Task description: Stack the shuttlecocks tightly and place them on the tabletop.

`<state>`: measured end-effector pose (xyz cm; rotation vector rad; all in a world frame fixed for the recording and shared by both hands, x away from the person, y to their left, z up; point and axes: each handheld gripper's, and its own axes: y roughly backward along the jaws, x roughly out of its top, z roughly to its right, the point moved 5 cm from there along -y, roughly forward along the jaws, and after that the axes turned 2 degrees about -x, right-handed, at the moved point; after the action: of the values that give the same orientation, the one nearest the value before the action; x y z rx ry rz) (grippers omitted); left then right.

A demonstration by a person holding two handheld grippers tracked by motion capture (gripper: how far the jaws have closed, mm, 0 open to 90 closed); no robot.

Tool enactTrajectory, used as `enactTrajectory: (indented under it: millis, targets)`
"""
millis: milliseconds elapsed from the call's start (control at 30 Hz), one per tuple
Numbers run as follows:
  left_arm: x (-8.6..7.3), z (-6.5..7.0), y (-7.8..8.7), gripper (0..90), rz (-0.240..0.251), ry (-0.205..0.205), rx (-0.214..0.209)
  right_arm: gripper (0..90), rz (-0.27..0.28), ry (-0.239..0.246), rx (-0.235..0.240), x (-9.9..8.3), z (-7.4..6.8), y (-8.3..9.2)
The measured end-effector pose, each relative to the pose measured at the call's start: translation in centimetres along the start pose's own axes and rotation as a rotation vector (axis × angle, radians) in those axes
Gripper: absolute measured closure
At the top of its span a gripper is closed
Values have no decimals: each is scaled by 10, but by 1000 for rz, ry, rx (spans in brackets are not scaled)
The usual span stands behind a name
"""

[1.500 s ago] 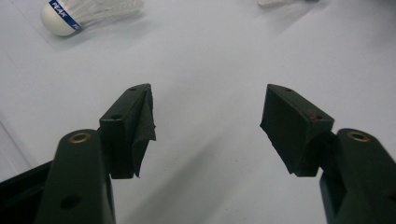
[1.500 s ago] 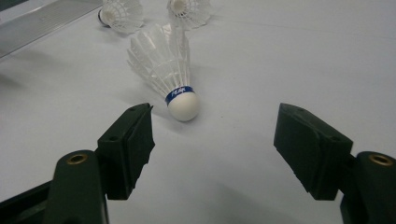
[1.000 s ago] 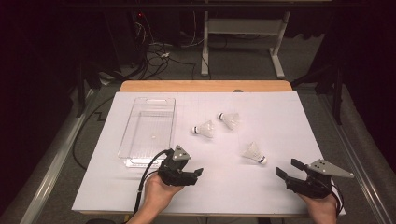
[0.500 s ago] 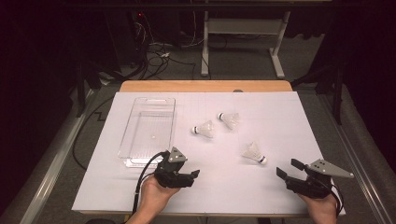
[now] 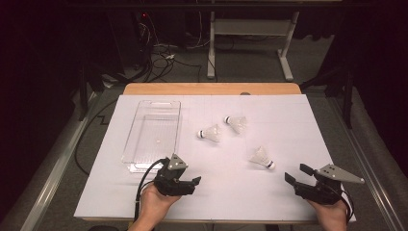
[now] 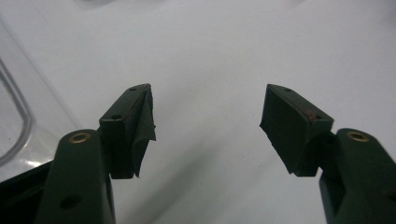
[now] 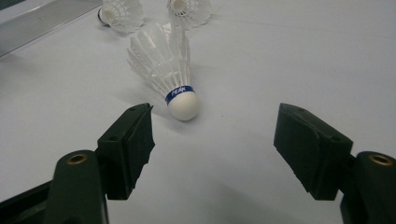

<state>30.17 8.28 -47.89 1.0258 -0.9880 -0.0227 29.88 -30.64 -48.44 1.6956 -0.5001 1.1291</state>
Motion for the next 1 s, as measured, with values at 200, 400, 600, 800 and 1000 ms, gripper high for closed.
enactTrajectory:
  millis: [200,400,600,800,1000]
  targets:
    - [-3,-2,2,352,-1,2,3,288,0,1,0,0,0,0]
    - [-5,-5,6,351,0,3,12,288,-1,0,1,0,0,0]
    - [-9,-8,8,350,-5,8,17,288,-1,0,0,0,0,0]
    - [-11,-11,11,352,1,15,24,288,-2,0,0,0,0,0]
    - [-15,-13,15,356,3,25,30,287,-2,-1,0,0,0,0]
